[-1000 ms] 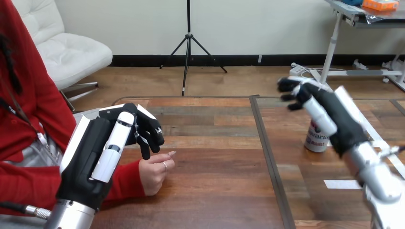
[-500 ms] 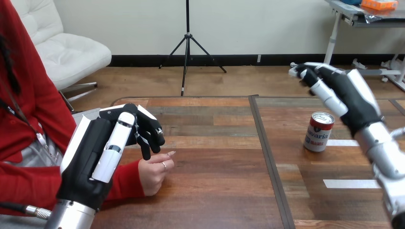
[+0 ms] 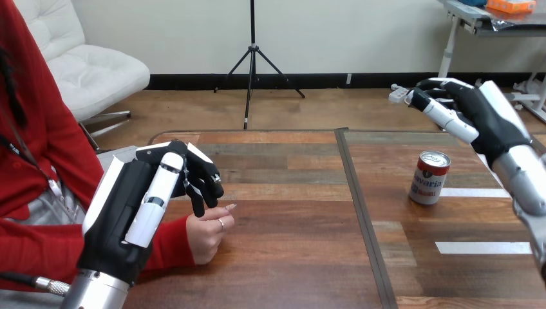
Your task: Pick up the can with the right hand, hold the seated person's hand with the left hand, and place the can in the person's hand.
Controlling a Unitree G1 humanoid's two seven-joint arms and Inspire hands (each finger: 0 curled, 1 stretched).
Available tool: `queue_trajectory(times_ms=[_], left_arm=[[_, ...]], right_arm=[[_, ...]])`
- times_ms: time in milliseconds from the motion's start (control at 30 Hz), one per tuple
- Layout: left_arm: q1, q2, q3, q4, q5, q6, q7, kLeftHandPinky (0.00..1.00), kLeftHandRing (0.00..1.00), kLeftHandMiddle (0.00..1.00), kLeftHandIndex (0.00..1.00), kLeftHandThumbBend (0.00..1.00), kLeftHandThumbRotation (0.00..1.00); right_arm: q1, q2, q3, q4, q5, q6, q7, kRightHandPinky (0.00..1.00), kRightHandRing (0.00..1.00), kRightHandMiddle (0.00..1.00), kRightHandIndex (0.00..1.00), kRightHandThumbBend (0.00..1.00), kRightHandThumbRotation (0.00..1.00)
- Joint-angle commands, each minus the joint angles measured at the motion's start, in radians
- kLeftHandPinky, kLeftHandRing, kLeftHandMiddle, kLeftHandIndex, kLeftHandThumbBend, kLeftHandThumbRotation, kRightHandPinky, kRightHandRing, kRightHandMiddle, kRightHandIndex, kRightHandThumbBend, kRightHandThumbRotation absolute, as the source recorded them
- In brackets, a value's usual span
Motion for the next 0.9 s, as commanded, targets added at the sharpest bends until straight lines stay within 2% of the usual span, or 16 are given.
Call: queue_trajectory(times_ms=[0, 300, 433, 633, 867], left_arm=[[-0.079, 0.022, 0.009, -0.007, 0.014, -0.036, -0.009, 0.23, 0.34, 0.39, 0.36, 0.0, 1.0], [-0.081, 0.023, 0.01, -0.009, 0.012, -0.028, -0.013, 0.23, 0.34, 0.39, 0.36, 0.0, 1.0], [-0.082, 0.023, 0.01, -0.005, 0.008, -0.029, -0.017, 0.23, 0.34, 0.39, 0.36, 0.0, 1.0], [-0.085, 0.02, 0.01, 0.001, 0.017, -0.037, -0.016, 0.22, 0.34, 0.39, 0.36, 0.0, 1.0], [-0.086, 0.019, 0.01, -0.008, 0.021, -0.029, -0.019, 0.22, 0.33, 0.39, 0.36, 0.0, 1.0]], right_arm=[[-0.222, -0.05, 0.056, 0.091, -0.067, 0.045, -0.058, 0.64, 0.78, 0.85, 0.84, 0.99, 0.92], [-0.263, -0.045, 0.105, 0.143, -0.13, 0.115, -0.067, 0.72, 0.85, 0.89, 0.89, 1.0, 0.84], [-0.274, -0.042, 0.13, 0.168, -0.157, 0.123, -0.073, 0.75, 0.88, 0.92, 0.91, 1.0, 0.78], [-0.285, -0.041, 0.175, 0.202, -0.201, 0.116, -0.095, 0.77, 0.9, 0.93, 0.93, 1.0, 0.75], [-0.299, -0.031, 0.201, 0.235, -0.215, 0.146, -0.089, 0.79, 0.91, 0.94, 0.94, 1.0, 0.71]])
